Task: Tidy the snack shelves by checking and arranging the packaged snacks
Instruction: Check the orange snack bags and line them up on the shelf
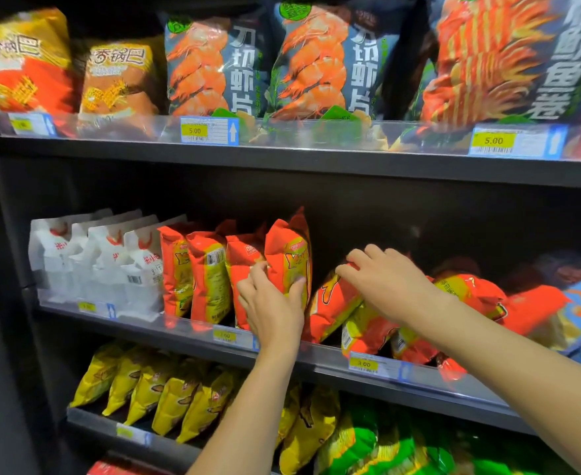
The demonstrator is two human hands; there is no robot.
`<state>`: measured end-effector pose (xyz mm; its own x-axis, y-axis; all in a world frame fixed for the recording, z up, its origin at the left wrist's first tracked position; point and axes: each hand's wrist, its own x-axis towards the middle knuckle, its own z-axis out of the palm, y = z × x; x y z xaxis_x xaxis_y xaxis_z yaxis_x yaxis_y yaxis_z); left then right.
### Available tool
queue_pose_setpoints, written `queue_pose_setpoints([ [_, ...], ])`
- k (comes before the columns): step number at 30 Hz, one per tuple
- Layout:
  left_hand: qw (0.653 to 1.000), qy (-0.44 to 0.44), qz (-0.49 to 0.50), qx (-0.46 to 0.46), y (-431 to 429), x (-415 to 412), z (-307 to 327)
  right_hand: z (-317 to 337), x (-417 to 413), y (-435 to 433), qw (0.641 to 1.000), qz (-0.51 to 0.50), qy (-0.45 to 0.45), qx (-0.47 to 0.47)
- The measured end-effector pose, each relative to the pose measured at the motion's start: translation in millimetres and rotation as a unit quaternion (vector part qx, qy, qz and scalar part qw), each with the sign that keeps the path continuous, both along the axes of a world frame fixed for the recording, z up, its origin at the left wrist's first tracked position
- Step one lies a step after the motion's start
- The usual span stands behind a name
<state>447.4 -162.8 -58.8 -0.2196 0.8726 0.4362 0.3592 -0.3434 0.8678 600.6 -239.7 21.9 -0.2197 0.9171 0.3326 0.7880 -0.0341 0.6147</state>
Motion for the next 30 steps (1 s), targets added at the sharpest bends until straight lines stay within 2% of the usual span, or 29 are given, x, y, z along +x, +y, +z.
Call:
queue_pose_setpoints([
  [7, 1.0, 0.007, 0.007, -0.003, 8, 5, 0, 1, 6, 1, 0.999, 0.036, 0.016, 0.011],
  [14, 0.995, 0.089, 0.019, -0.041, 7, 5, -23, 2, 8, -3, 0.998, 0.058, 0.026, 0.023],
  [20, 0.996, 0.075, 0.024, -0.04, 3, 0, -27, 4, 12, -11, 0.994, 0.068, 0.04, 0.07],
  [22, 0.997, 0.062, 0.041, -0.017, -6, -1, -28, 6, 16, -14, 0.994, 0.064, 0.036, 0.086],
  [25, 0.996, 0.031, 0.029, 0.082, -27, -3, -24, 13, 17, -24, 0.989, 0.079, 0.036, 0.12],
  [27, 0.989, 0.05, -0.021, 0.141, -42, -2, -17, 19, 14, -35, 0.984, 0.1, 0.037, 0.146],
  [30, 0.974, 0.116, -0.103, 0.164, -62, 1, -3, 26, 5, -57, 0.976, 0.122, 0.047, 0.173],
])
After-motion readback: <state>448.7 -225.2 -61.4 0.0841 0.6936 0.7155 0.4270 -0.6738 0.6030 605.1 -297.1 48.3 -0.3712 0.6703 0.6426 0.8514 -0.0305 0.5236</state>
